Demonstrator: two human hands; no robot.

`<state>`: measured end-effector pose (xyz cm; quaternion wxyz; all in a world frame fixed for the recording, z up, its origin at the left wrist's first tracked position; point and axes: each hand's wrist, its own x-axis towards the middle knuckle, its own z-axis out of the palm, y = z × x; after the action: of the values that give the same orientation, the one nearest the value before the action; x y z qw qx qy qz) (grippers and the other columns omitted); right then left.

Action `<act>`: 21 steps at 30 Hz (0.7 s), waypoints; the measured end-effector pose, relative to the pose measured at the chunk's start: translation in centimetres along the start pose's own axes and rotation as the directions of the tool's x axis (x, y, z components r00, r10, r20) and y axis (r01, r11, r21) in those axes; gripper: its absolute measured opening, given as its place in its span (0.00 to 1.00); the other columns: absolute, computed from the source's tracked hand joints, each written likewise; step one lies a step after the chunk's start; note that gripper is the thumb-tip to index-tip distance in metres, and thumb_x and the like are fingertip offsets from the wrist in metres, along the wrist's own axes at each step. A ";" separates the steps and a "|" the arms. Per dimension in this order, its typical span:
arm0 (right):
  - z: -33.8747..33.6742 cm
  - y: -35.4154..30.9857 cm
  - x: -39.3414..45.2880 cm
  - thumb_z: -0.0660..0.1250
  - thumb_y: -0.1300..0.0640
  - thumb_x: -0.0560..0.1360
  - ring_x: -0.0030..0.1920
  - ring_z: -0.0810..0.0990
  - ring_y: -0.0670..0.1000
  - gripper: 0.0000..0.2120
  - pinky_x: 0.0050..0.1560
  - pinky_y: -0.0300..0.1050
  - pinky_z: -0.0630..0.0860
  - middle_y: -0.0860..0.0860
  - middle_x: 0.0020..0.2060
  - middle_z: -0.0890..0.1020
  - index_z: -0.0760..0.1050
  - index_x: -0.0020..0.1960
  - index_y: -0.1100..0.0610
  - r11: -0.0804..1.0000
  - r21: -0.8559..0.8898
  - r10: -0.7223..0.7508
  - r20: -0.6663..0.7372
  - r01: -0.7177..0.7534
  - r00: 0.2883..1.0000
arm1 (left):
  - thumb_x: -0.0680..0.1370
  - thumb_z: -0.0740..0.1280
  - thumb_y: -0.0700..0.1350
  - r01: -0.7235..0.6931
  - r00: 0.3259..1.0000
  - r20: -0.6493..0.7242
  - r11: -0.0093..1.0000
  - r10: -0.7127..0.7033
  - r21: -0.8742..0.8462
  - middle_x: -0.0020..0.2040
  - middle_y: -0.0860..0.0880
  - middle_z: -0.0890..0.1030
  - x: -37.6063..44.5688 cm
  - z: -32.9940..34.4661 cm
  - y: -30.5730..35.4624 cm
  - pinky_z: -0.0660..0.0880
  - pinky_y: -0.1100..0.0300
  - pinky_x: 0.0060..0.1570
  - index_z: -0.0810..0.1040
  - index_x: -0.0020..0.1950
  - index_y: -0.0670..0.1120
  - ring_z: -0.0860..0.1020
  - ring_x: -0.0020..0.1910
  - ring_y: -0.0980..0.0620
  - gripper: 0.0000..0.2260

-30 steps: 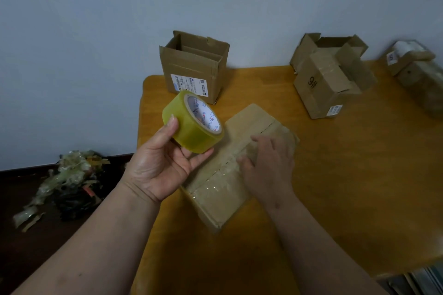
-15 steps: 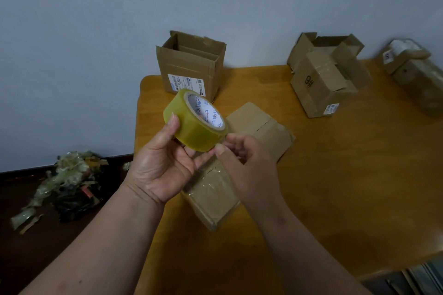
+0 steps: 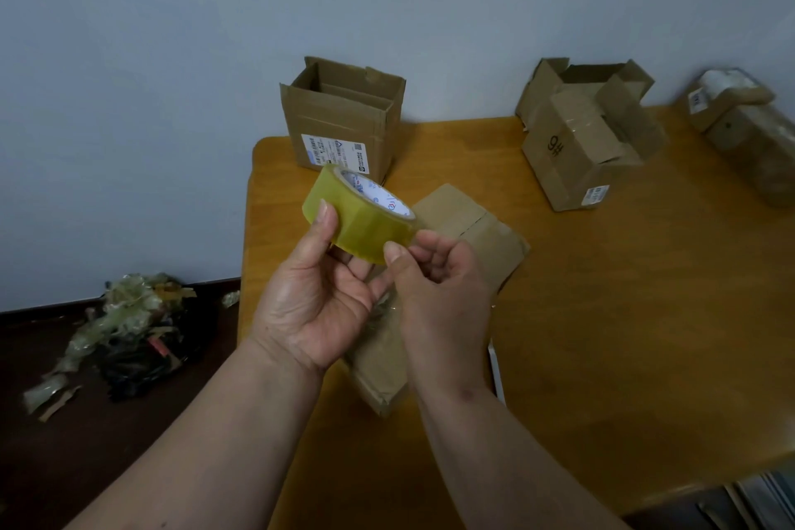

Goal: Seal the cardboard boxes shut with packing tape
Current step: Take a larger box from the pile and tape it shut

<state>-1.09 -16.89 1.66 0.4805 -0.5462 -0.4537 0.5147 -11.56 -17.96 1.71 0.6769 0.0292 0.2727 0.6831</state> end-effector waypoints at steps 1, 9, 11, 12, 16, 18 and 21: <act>0.0 0.0 0.1 0.74 0.55 0.73 0.45 0.80 0.41 0.11 0.44 0.31 0.77 0.45 0.45 0.81 0.75 0.51 0.48 1.000 0.003 -0.002 -0.001 0.002 1.000 | 0.76 0.64 0.51 -0.002 1.000 -0.005 1.000 0.002 -0.002 0.64 0.39 0.79 0.0 0.1 0.0 0.74 0.40 0.60 0.74 0.68 0.43 0.79 0.62 0.41 0.23; -0.1 -0.1 0.3 0.74 0.57 0.73 0.41 0.79 0.39 0.09 0.41 0.31 0.76 0.46 0.41 0.81 0.75 0.46 0.47 0.999 -0.002 -0.040 0.015 0.040 0.999 | 0.76 0.64 0.51 -0.001 1.000 0.005 1.000 0.001 -0.015 0.65 0.40 0.78 0.0 0.1 -0.1 0.72 0.37 0.61 0.72 0.71 0.44 0.78 0.64 0.41 0.24; -0.2 -0.2 0.3 0.74 0.57 0.73 0.40 0.79 0.37 0.08 0.38 0.30 0.75 0.45 0.41 0.80 0.75 0.46 0.48 0.999 -0.006 -0.042 0.025 0.043 0.999 | 0.76 0.64 0.51 0.000 1.000 0.003 1.000 0.000 -0.020 0.65 0.40 0.78 -0.1 0.1 -0.1 0.72 0.37 0.61 0.72 0.71 0.44 0.77 0.64 0.41 0.24; -0.2 -0.3 0.3 0.73 0.57 0.73 0.39 0.78 0.36 0.08 0.37 0.29 0.74 0.45 0.40 0.80 0.75 0.46 0.49 0.999 -0.006 -0.042 0.030 0.042 0.999 | 0.76 0.65 0.51 0.004 1.000 0.003 1.000 -0.004 -0.024 0.65 0.39 0.78 -0.1 0.2 -0.1 0.71 0.37 0.61 0.72 0.71 0.44 0.77 0.65 0.41 0.24; -0.2 -0.2 0.5 0.73 0.57 0.74 0.36 0.77 0.36 0.08 0.35 0.29 0.73 0.45 0.38 0.79 0.74 0.46 0.49 0.998 -0.023 -0.051 0.062 0.052 0.997 | 0.75 0.65 0.51 0.040 0.999 -0.007 0.999 -0.040 -0.031 0.66 0.39 0.78 -0.1 0.3 0.0 0.73 0.35 0.59 0.73 0.70 0.44 0.77 0.65 0.40 0.24; -0.4 -0.3 0.5 0.72 0.59 0.74 0.35 0.76 0.36 0.08 0.35 0.30 0.73 0.45 0.37 0.78 0.74 0.46 0.50 0.997 -0.033 -0.069 0.096 0.073 0.993 | 0.74 0.67 0.52 0.058 0.998 -0.018 0.998 -0.058 -0.034 0.66 0.40 0.78 0.0 0.4 0.1 0.75 0.34 0.56 0.72 0.71 0.44 0.78 0.64 0.39 0.26; -2.0 -0.8 1.3 0.69 0.64 0.75 0.39 0.75 0.37 0.10 0.40 0.31 0.73 0.46 0.42 0.76 0.74 0.50 0.51 0.978 -0.041 -0.200 0.102 0.205 0.974 | 0.74 0.67 0.54 0.068 0.996 -0.061 0.997 -0.070 -0.038 0.62 0.42 0.81 -0.1 0.9 0.4 0.73 0.29 0.54 0.72 0.70 0.46 0.80 0.61 0.40 0.26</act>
<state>1.01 -15.64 2.34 0.4938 -0.4834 -0.5429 0.4771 -11.55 -17.76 2.65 0.6916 -0.0138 0.2823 0.6647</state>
